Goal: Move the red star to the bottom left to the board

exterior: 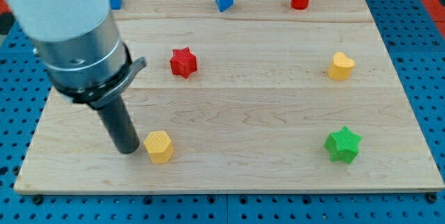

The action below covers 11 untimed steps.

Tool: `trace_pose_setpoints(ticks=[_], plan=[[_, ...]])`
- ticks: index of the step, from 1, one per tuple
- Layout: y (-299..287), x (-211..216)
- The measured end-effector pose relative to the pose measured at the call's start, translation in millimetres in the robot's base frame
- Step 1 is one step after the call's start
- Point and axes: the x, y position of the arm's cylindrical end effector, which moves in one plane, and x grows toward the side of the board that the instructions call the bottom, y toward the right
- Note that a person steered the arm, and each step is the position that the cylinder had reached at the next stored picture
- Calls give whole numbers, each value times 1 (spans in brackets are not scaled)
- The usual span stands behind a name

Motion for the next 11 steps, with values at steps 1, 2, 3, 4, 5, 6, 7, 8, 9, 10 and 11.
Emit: trace_pose_setpoints(ticks=[1, 2, 3, 4, 5, 6, 7, 8, 9, 10, 11], plan=[[19, 5], [73, -12], [65, -12], [51, -12], [50, -12], [53, -21], [84, -52], [105, -85], [129, -127], [135, -165], [108, -174]])
